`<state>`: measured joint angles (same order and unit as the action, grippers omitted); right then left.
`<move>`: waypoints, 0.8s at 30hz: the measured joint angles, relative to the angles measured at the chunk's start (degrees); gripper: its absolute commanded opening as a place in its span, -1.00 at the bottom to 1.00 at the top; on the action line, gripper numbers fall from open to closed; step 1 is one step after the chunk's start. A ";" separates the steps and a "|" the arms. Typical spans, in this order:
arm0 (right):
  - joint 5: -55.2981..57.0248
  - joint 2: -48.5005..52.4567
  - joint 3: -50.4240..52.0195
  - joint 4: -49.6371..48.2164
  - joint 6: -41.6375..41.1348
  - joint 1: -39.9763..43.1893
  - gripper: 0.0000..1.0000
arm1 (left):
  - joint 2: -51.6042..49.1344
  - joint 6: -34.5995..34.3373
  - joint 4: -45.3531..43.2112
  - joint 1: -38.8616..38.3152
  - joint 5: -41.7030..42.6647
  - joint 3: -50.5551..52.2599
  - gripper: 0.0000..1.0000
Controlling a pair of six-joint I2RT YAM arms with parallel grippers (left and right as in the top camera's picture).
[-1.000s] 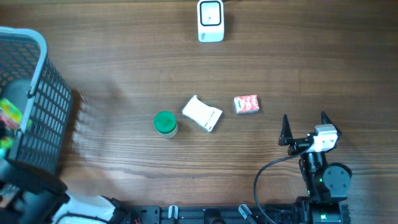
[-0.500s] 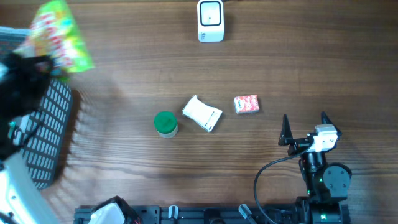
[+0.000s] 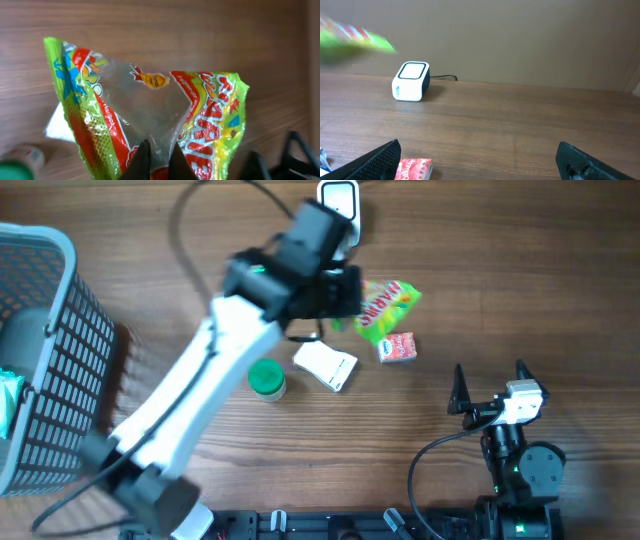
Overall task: Scan the item barcode
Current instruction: 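Carry the Haribo bag out and release it near the right arm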
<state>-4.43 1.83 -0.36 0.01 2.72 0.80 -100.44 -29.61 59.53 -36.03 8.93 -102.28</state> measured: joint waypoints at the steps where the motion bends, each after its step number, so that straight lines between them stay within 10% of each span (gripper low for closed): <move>1: 0.00 0.00 0.00 0.00 0.00 0.00 1.00 | -1.62 0.00 -0.57 -0.76 -0.24 0.00 -0.92; 10: -0.02 0.00 0.00 0.00 0.00 0.00 0.99 | -19.15 -0.50 -1.22 -9.86 0.76 0.09 -0.92; 24: -0.02 0.00 0.00 0.02 0.00 0.00 0.99 | -19.21 -0.68 -15.34 -13.09 1.40 9.99 -0.92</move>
<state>-4.45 1.83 -0.36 0.03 2.72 0.80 -119.66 -30.28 44.18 -49.12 10.33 -92.29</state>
